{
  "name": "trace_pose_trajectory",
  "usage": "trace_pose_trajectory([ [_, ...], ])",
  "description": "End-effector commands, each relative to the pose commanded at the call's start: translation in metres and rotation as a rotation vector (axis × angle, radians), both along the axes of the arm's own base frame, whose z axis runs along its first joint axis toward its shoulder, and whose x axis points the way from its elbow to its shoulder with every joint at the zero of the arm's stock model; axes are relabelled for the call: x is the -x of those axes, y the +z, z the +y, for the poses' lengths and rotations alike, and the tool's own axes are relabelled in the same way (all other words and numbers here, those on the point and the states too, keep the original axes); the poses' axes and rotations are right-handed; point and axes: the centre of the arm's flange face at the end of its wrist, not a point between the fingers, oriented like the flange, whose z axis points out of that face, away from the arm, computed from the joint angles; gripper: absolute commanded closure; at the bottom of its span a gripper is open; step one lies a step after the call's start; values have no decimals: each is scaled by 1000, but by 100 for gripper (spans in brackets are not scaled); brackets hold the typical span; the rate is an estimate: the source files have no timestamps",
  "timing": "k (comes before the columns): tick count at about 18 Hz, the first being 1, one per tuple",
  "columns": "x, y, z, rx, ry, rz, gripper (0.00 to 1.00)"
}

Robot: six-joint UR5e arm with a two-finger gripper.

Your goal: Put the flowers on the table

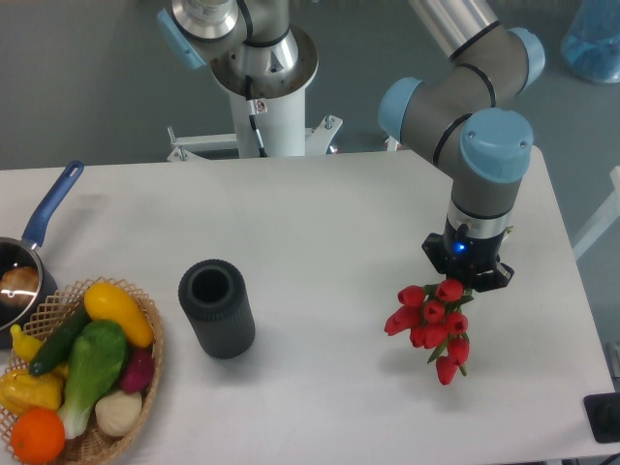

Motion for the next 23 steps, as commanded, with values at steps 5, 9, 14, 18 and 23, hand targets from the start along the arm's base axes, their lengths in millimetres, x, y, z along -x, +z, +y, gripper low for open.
trace_pose_trajectory([
  [5,-1,0,1,-1,-2,1,100],
  [9,0,-7,2,7,-1,-8,100],
  [14,-8,-26,7,57,-15,-19,77],
  [18,-13,-33,6,48,-16,-38,0],
  [23,-14,-38,5,32,-15,-3,0],
])
